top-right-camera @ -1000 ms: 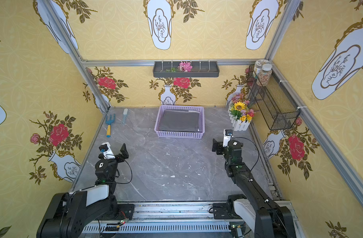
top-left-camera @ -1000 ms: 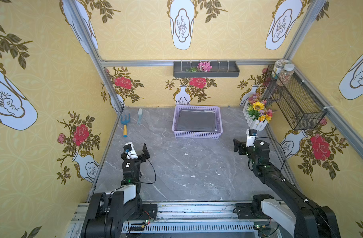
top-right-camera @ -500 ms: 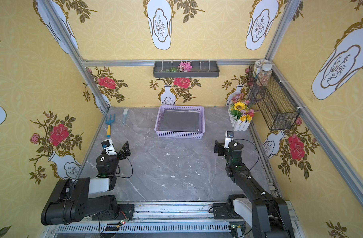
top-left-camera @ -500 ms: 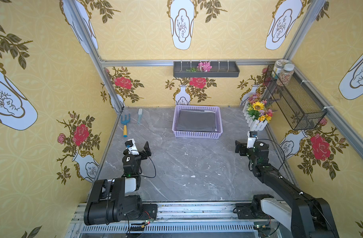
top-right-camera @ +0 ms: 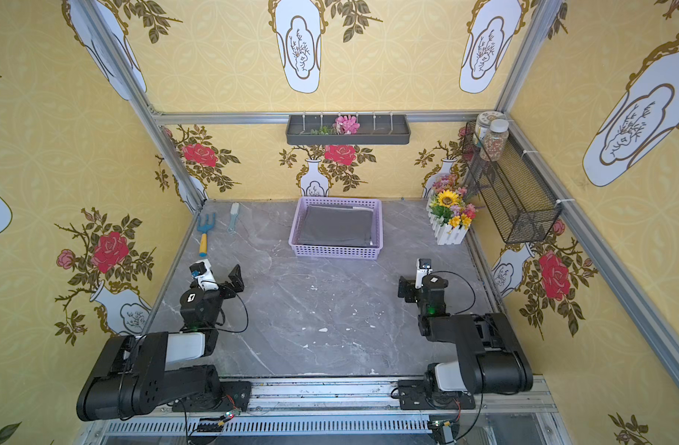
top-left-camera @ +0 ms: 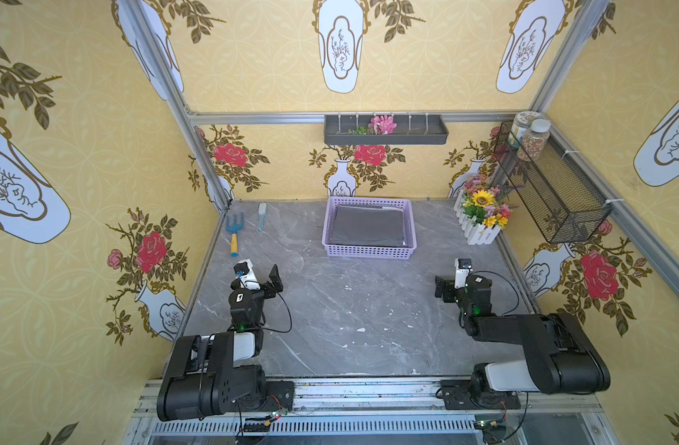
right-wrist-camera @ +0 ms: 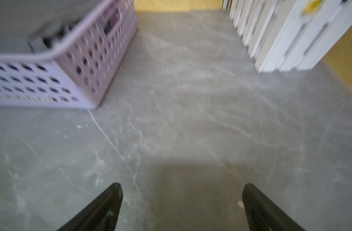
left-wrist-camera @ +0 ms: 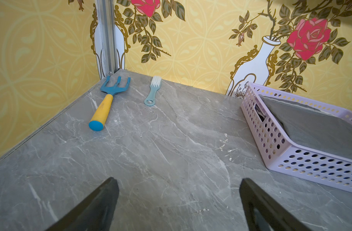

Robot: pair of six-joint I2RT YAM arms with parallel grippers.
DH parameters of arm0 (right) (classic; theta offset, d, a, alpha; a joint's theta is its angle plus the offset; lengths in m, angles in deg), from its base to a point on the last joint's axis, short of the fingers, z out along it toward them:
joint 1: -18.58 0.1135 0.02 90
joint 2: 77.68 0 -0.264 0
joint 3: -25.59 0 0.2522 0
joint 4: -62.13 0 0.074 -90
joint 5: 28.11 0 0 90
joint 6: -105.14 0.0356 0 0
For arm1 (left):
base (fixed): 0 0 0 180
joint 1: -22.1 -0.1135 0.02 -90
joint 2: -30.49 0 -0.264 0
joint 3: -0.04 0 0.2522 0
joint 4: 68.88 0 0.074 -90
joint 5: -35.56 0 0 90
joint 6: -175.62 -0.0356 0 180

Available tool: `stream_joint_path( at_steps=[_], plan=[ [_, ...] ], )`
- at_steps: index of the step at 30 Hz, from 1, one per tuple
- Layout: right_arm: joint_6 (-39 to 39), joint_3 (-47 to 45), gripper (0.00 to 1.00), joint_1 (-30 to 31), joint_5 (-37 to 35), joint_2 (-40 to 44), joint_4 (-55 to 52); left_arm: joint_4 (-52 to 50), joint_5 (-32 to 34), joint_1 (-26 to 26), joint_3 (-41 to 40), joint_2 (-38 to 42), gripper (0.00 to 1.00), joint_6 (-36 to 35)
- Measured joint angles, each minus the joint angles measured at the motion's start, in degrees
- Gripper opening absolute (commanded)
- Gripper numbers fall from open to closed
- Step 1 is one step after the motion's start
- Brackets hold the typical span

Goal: Put the folded pillowcase in the basket
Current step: Reset both arms

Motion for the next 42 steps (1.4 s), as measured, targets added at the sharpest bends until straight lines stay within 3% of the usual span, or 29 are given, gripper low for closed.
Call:
stream_joint_path(
  at_steps=[9,42],
  plan=[
    [0.0,1.9,0.97,-0.4,-1.3,-1.0,5.3,0.0,0.0,0.0,0.0,0.0,1.0,0.0],
    [0.0,1.9,0.97,-0.4,-1.2,-1.4,5.1,0.0,0.0,0.0,0.0,0.0,1.0,0.0]
  ],
)
